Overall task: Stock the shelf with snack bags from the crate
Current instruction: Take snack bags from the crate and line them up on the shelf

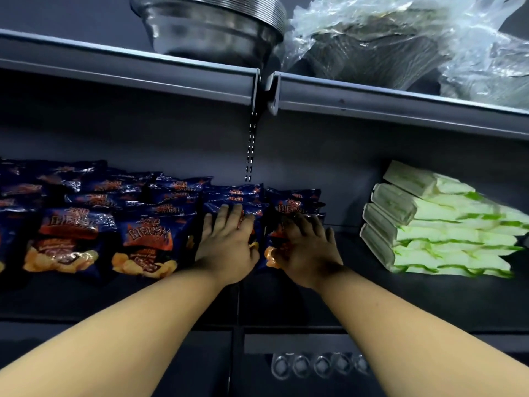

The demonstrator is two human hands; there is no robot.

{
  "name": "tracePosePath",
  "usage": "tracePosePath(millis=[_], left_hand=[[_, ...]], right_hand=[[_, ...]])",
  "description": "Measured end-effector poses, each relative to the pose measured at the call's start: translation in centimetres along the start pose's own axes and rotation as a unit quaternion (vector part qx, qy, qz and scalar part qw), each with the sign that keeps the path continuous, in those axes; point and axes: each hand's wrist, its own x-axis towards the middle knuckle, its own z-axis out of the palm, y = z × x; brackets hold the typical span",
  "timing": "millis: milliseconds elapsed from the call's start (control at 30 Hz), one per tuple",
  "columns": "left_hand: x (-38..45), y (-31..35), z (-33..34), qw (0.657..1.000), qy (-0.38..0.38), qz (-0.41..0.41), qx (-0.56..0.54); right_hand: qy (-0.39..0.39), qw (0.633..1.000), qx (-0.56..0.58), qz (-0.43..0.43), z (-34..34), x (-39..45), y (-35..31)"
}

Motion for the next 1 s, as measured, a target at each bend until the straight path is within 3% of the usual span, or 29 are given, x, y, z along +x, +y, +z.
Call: tracePosePath(millis=[600, 1000], left_hand=[[5.1, -0.4, 5.9, 0.998, -0.007, -0.033, 0.058], [5.1, -0.2, 5.6, 0.999, 0.009, -0.029, 0.043]], right_hand=[[0.033, 0.999, -0.034, -0.018, 5.0, 5.5, 2.8], [0.057, 0.997, -0.035, -0.031, 5.0, 5.6, 3.1]])
